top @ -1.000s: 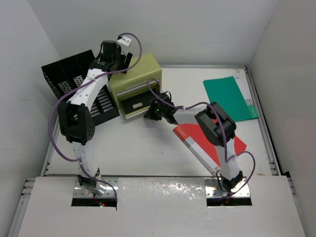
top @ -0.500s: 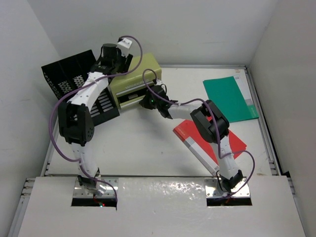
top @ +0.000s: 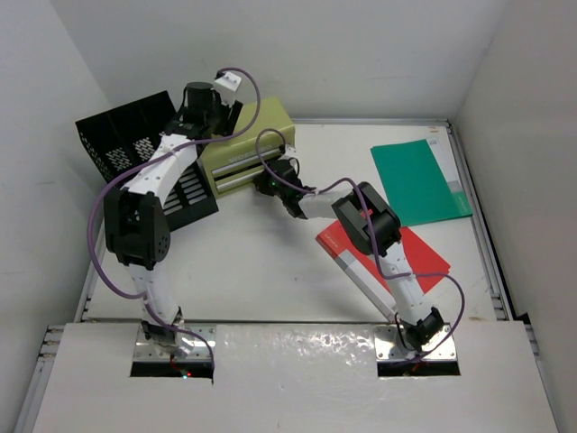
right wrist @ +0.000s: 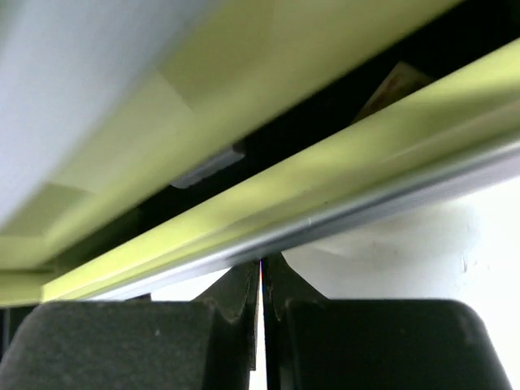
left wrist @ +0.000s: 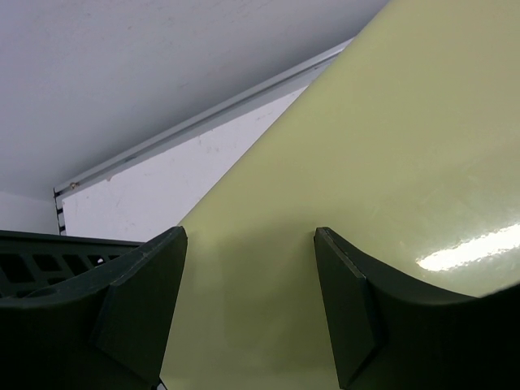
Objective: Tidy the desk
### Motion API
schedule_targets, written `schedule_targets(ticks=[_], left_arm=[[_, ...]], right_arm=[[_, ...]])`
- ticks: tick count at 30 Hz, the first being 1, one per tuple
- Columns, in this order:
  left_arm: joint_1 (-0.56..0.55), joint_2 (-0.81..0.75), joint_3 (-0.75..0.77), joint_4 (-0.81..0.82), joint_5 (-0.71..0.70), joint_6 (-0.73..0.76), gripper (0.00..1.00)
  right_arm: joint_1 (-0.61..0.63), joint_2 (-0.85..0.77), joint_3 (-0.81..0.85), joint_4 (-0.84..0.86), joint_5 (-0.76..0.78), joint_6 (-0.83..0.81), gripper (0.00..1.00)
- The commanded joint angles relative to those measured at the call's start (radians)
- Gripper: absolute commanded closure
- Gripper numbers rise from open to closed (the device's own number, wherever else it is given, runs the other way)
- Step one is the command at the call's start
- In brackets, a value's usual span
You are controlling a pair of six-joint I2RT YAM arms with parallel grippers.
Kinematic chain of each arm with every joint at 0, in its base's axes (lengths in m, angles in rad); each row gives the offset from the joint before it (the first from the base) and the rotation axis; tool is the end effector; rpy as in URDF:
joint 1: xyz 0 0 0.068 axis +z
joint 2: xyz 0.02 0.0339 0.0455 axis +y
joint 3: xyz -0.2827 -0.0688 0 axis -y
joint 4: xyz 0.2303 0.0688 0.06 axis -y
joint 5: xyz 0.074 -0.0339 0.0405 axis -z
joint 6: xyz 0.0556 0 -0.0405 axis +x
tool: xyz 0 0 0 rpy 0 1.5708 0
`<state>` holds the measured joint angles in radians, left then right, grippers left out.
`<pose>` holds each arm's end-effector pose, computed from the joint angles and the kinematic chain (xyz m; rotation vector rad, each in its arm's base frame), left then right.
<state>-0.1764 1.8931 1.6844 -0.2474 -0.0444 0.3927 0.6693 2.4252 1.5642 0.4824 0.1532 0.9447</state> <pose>0.4568 -0.0789 0.3356 0.5432 1.9572 0.1815 0.4355 0.3337 0.1159 0.3882 2.0218 0.8982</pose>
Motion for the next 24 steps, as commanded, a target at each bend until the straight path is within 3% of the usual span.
schedule_targets(ticks=[1, 5, 15, 21, 24], left_arm=[[0.006, -0.026, -0.022, -0.046, 0.017, 0.017, 0.37], [0.006, -0.020, -0.022, -0.047, 0.015, 0.018, 0.37], [0.006, -0.025, -0.034, -0.047, 0.009, 0.028, 0.38], [0.006, -0.031, -0.034, -0.070, 0.029, 0.046, 0.37], [0.006, -0.017, 0.000, -0.101, 0.034, 0.044, 0.37]], right_arm=[[-0.004, -0.040, -0.036, 0.221, 0.098, -0.004, 1.00], [-0.002, -0.035, -0.037, 0.323, 0.134, -0.038, 1.00], [0.000, 0.011, -0.042, 0.390, 0.152, -0.053, 1.00], [0.007, -0.283, -0.392, 0.455, 0.148, -0.179, 1.00], [0.009, -0.518, -0.519, 0.330, 0.080, -0.296, 0.95]])
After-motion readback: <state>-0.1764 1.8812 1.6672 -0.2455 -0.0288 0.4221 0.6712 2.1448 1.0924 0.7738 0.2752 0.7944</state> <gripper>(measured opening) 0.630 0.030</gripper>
